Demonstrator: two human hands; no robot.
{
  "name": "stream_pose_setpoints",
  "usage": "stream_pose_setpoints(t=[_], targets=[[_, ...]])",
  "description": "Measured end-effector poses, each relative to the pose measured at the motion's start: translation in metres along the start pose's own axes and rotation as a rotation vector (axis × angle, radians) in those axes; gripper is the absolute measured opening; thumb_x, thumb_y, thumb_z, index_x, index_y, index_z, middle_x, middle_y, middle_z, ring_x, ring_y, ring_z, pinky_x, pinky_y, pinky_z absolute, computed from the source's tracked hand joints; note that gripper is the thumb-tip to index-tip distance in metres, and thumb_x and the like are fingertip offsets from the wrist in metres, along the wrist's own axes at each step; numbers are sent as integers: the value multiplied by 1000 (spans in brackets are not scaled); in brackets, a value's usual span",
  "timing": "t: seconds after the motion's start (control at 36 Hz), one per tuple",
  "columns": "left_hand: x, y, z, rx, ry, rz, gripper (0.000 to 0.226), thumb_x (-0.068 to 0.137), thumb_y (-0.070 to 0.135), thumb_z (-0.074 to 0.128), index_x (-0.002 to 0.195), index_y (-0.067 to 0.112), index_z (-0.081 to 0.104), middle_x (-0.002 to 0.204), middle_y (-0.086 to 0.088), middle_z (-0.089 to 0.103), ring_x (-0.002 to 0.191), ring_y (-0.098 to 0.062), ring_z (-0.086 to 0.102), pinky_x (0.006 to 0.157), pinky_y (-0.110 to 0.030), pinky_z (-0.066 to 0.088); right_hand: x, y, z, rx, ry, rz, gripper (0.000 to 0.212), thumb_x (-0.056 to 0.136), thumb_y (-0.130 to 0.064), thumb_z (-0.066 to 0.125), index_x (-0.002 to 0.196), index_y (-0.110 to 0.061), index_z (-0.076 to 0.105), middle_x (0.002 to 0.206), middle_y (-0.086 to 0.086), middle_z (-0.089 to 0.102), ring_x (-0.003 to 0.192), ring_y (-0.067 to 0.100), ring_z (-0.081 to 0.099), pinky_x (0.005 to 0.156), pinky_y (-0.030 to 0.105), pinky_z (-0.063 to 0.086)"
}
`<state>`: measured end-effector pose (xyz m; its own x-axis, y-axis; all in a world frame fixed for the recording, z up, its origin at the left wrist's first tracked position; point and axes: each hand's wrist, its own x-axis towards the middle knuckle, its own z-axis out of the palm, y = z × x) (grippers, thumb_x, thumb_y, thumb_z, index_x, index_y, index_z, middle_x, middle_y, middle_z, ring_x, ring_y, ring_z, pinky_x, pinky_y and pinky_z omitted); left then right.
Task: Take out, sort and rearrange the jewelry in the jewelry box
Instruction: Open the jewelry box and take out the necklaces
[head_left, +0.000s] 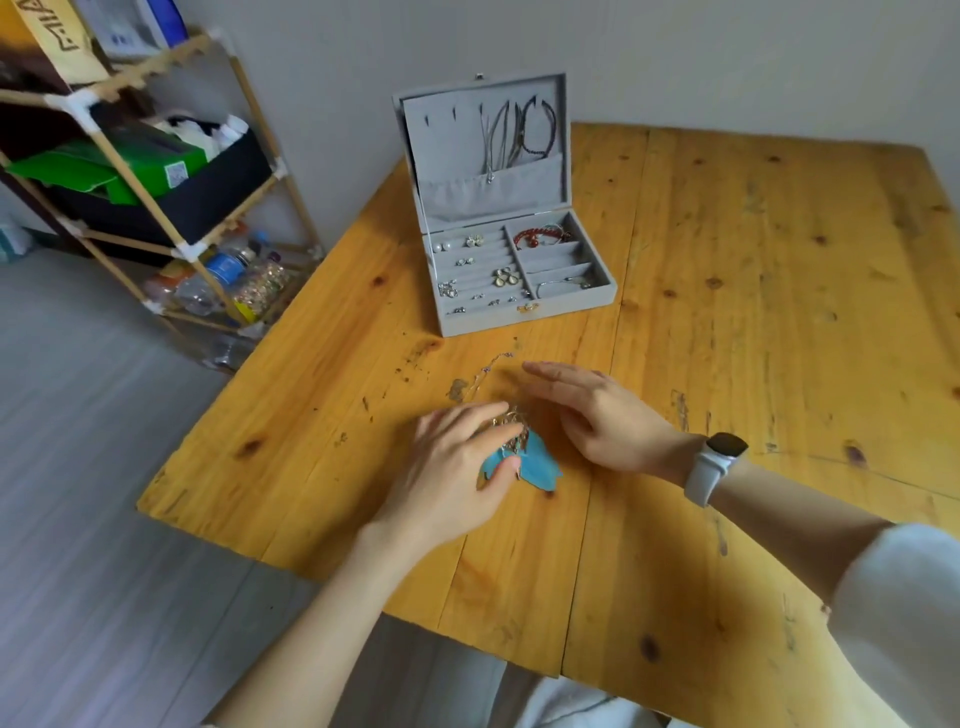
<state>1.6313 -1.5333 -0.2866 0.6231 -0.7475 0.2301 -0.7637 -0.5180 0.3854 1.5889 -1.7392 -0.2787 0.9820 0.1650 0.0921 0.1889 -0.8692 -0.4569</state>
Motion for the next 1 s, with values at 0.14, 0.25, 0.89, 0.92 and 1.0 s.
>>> stream_pose_setpoints(t=[0.14,0.25,0.89,0.92,1.0], targets=[[40,-22,-20,-26,60,-117,45,86,38,38,115,17,64,123,1,58,114,-18,51,96,-36,33,37,10,-30,41,74,69,48,84,2,40,126,-18,53,135,2,49,122,22,48,97,41,44],[96,-42,-43,55,66,-183,35,91,20,50,126,15,56,133,0,50,123,-17,42,104,-35,26,82,22,-63,33,169,99,43,86,4,39,124,-11,54,125,8,56,115,24,53,96,38,45],[290,-113,-77,405,447,-213,72,66,10,61,134,4,39,134,-10,45,128,-31,35,93,-45,42,289,65,-90,52,666,393,21,90,-27,46,96,-13,61,102,5,63,95,26,58,71,34,45],[290,-114,-76,401,459,-207,72,66,9,61,134,3,40,134,-11,45,128,-31,35,92,-44,43,291,64,-86,23,682,402,22,90,-27,45,97,-12,60,103,5,63,94,27,59,72,35,45],[290,-115,-75,391,480,-195,71,65,9,60,133,4,40,133,-10,45,128,-30,35,92,-44,44,294,58,-78,-16,720,434,23,91,-26,43,99,-10,58,104,7,63,92,31,60,74,36,44]])
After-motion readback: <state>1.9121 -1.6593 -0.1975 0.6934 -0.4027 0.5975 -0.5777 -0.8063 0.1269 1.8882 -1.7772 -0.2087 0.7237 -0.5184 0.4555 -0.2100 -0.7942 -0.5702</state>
